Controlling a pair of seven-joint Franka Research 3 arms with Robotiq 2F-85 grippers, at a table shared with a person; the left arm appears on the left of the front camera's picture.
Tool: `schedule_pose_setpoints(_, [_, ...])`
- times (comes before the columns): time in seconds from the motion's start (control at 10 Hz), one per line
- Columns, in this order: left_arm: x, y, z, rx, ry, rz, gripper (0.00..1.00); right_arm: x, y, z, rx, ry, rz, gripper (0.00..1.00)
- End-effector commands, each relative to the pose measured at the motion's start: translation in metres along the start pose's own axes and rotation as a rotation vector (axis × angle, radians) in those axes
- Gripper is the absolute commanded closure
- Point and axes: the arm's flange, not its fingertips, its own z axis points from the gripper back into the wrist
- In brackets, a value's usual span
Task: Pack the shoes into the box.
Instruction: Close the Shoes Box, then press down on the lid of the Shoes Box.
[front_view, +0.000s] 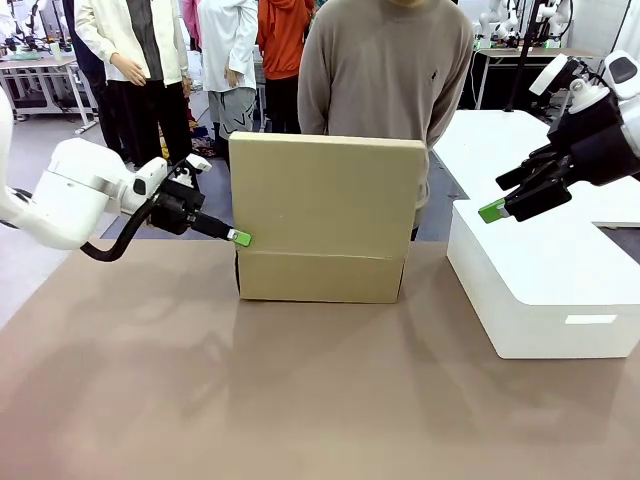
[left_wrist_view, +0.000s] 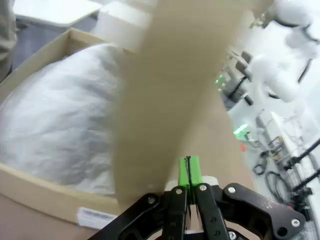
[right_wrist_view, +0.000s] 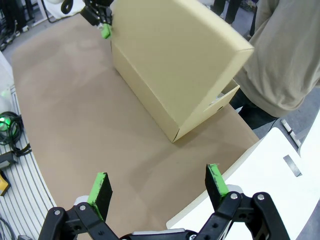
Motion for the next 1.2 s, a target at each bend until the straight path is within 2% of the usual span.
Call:
schedule_pose_setpoints(0.0, [0.005,-0.013,-0.006,0.12,0.0,-0.047,1.0,0.0,-0.001,0.0,0.01,-0.014,-0.002,0.0])
schedule_pose_setpoints(0.4, [0.017,-0.015,0.007,0.276,0.05,-0.067,1.0,0.0,-0.001,0.0,0.01,-0.014,-0.002,0.0])
schedule_pose_setpoints(0.5, [0.025,-0.016,0.02,0.262,0.109,-0.048,1.0,0.0,-0.001,0.0,0.01,-0.014,-0.002,0.0])
schedule_pose_setpoints(0.6, [0.03,-0.006,0.041,0.193,0.262,0.0,1.0,0.0,-0.001,0.0,0.01,-0.014,-0.002,0.0])
schedule_pose_setpoints(0.7, [0.024,-0.007,0.012,0.261,0.067,-0.064,1.0,0.0,-0.001,0.0,0.01,-0.014,-0.002,0.0])
schedule_pose_setpoints(1.1, [0.024,-0.007,0.012,0.261,0.067,-0.064,1.0,0.0,-0.001,0.0,0.01,-0.014,-0.002,0.0])
